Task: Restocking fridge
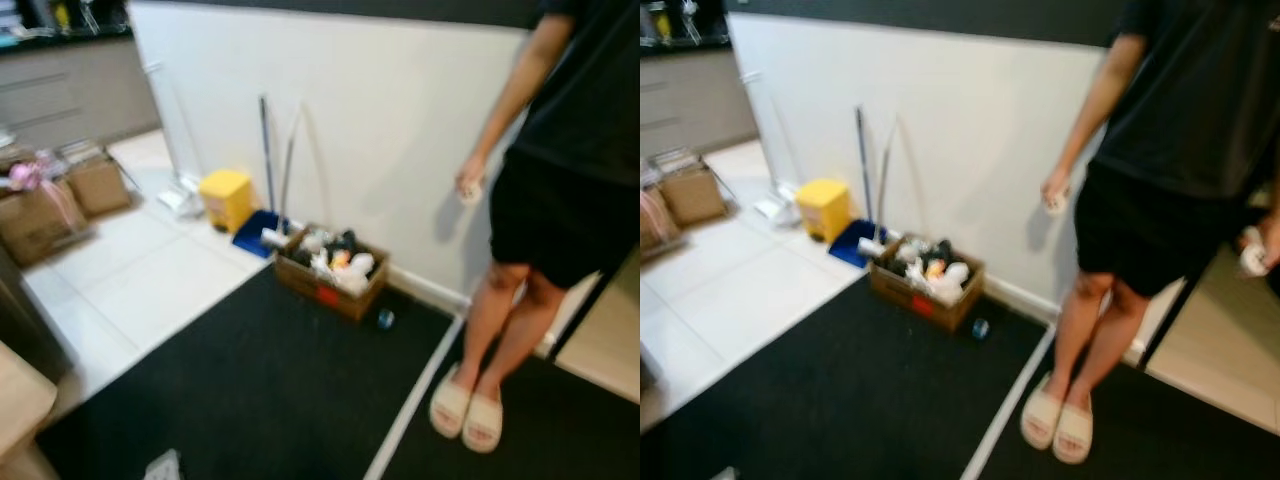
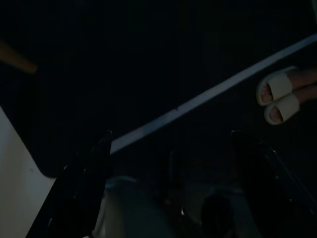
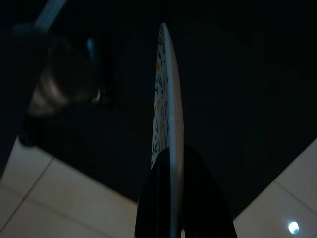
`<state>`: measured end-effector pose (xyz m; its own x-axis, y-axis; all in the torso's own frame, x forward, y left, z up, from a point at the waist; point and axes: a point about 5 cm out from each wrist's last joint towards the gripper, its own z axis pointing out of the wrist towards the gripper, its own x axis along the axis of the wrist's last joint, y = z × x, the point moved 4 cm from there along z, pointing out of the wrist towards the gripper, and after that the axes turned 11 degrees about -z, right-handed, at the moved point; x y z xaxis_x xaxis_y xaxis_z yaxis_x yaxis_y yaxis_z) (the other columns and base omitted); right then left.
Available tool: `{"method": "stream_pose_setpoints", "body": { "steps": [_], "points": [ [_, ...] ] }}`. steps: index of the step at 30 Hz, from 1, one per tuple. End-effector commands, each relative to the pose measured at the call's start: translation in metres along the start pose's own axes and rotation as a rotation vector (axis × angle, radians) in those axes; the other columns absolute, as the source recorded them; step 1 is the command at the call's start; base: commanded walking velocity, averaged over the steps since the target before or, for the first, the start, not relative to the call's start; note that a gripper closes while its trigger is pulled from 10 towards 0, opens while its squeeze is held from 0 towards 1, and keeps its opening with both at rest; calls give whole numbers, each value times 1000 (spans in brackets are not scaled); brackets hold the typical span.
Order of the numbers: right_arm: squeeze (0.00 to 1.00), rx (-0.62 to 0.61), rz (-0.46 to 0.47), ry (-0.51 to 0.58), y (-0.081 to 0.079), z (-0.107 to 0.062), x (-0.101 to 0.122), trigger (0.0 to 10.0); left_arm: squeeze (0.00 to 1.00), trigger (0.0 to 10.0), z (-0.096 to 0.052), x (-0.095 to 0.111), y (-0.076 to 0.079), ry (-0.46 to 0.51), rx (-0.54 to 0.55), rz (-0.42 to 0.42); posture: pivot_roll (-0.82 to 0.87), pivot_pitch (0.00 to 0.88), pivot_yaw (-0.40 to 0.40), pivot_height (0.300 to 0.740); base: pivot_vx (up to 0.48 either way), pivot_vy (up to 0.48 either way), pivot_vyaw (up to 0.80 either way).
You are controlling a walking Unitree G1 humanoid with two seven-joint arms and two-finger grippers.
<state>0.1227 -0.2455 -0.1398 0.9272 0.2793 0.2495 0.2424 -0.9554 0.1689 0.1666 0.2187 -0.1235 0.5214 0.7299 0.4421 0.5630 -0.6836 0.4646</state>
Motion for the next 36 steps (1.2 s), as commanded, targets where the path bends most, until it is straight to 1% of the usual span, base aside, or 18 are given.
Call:
{"method": "stream_pose_setpoints", "body": {
  "steps": [1,9,19,28,36],
  "points": [
    [0,-8,-3,22,2,0,7,10000,0,10000,0,-2,1,-12,-1,3,-48,0,18,740,0,0,0],
    [0,-7,-9,23,1,0,7,10000,0,10000,0,-3,2,-18,-5,8,-48,0,18,740,0,0,0],
    [0,-7,-13,22,1,0,7,10000,0,10000,2,-5,6,-25,-23,11,-48,0,18,740,0,0,0],
    [0,-5,-12,19,-1,0,6,10000,0,10000,1,-8,6,-41,-27,33,-48,0,22,740,0,0,0],
    [0,-4,-12,19,-1,0,6,10000,0,10000,2,-10,10,-52,-34,51,-48,0,21,740,0,0,0]
  ]
}}
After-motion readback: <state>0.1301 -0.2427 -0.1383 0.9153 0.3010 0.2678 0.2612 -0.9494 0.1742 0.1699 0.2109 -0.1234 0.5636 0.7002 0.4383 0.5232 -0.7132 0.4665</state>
